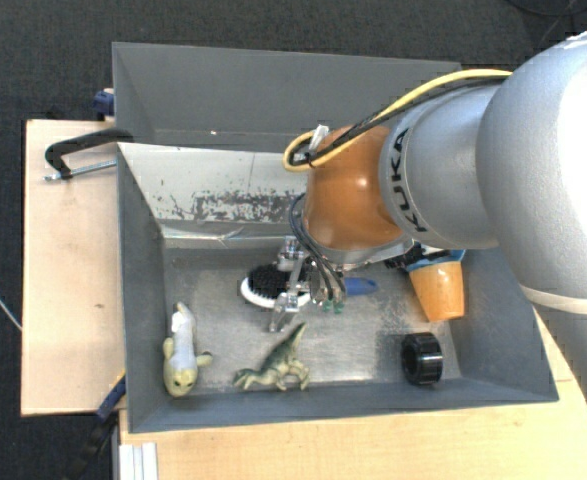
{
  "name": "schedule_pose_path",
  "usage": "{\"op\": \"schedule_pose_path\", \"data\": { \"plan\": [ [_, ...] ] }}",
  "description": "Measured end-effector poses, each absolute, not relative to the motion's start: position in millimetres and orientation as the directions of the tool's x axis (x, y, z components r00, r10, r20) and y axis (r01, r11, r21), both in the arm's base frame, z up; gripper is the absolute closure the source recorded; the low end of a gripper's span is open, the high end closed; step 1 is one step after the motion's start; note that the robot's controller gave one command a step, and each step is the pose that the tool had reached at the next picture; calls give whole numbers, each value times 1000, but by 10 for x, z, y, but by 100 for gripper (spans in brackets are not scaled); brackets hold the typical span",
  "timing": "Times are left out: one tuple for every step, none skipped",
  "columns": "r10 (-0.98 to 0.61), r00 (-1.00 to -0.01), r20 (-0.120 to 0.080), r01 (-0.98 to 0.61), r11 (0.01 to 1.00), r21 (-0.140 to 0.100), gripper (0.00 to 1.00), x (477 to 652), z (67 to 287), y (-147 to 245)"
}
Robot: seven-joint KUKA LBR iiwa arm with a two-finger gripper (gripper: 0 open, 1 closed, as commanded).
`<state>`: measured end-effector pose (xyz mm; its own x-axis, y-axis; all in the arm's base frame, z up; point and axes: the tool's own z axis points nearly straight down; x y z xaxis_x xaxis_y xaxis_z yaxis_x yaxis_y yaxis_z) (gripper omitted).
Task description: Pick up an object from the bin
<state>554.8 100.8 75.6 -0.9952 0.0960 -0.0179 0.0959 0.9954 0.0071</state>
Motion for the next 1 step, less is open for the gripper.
{"op": "schedule_pose_path", "data": {
  "plan": [
    [92, -996, -12, 92, 996, 4, 100, 5737, 2437, 928]
  ]
}}
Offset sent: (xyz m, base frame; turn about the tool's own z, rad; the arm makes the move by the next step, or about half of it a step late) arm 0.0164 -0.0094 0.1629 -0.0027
